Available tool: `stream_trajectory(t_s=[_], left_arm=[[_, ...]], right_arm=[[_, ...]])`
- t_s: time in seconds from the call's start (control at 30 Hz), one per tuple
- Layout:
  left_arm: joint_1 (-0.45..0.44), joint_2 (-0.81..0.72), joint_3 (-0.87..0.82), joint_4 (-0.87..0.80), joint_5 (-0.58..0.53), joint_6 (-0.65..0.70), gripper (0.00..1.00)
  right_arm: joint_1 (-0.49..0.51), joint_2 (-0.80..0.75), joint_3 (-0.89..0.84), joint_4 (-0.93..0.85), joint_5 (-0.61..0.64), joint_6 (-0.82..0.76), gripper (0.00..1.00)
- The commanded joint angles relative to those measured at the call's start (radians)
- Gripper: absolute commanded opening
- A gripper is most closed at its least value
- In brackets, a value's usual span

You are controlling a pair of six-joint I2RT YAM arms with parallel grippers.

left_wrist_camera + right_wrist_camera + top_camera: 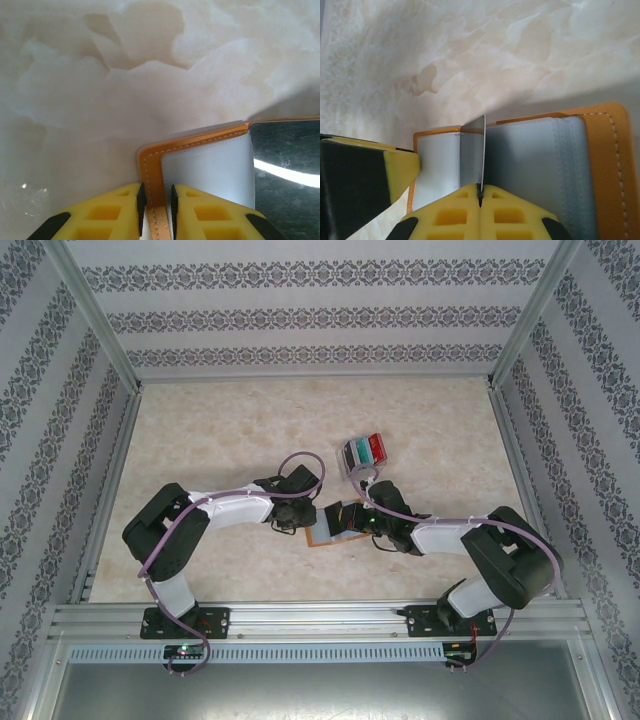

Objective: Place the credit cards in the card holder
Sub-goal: Insert the credit card into the card slot.

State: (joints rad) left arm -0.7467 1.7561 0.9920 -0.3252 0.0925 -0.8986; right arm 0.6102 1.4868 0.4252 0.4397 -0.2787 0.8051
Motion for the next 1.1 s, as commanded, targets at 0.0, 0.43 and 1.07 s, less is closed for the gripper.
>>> stream_trajectory(t_s=[0.0,0.43,1.07], left_arm=[[-0.016,0.009,0.01,-0.025,0.006,0.004,0.24],[-0.016,0.008,0.006,-0.034,0.002,-0.009,0.23],[-0.016,0.008,0.007,-0.047,0.008,-0.01,0.23]], right_arm=[[0.017,0.035,-0.026,-0.055,-0.082,-0.018,0.0],[0.013,-0.006,-0.064,-0.035,-0.076,0.014,0.0],[0.046,0.113,-0.035,0.056,-0.036,0.037,0.0]])
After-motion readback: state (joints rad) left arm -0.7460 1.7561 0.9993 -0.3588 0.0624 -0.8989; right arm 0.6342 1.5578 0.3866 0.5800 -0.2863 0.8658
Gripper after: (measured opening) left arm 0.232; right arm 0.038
